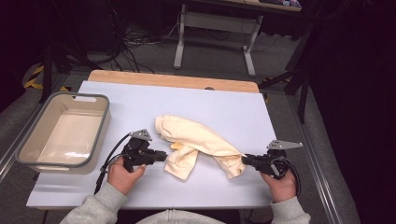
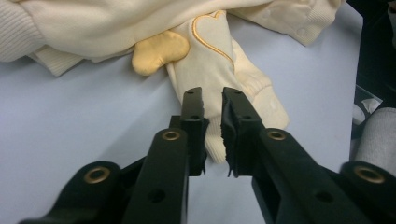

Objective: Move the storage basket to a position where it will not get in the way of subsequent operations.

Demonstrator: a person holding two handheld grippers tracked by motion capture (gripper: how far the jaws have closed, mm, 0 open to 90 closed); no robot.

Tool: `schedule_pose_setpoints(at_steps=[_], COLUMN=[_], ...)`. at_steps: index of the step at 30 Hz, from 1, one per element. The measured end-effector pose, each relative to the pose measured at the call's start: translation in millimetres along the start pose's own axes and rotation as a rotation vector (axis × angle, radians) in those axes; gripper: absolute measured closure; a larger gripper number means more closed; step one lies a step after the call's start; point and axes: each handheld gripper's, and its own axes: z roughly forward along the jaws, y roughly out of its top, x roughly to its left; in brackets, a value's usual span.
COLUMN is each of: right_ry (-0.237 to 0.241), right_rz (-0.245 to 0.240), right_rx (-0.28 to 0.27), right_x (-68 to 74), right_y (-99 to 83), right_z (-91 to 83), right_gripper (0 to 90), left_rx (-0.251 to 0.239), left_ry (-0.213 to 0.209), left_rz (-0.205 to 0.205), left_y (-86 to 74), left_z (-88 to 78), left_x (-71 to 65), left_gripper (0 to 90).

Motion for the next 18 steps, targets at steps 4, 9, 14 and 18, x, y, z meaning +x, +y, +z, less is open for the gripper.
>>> schedule_pose_setpoints(at_steps=[4, 9, 14, 18], right_ry=[-0.013, -0.032, 0.002, 0.031], right_rz=[-0.036, -0.127, -0.216, -0.282], right_rx=[-0.002, -0.069, -0.069, -0.036], right_x=[3.3, 15.9, 32.4, 49.1], right_y=[5.3, 21.4, 46.7, 65.7], right_z=[2.8, 3.0, 20.5, 42.9], right_gripper=[70.5, 45.8, 39.6, 38.8], left_rx=[-0.011, -0.034, -0.051, -0.051], left_ry=[0.001, 0.011, 0.014, 0.015], left_rz=[-0.002, 0.0, -0.008, 0.012], left_y=[2.2, 2.8, 5.0, 8.1], left_z=[1.4, 1.4, 4.8, 9.8], left_x=[-1.3, -0.2, -1.9, -5.0], left_gripper=[69.4, 53.9, 44.7, 40.6])
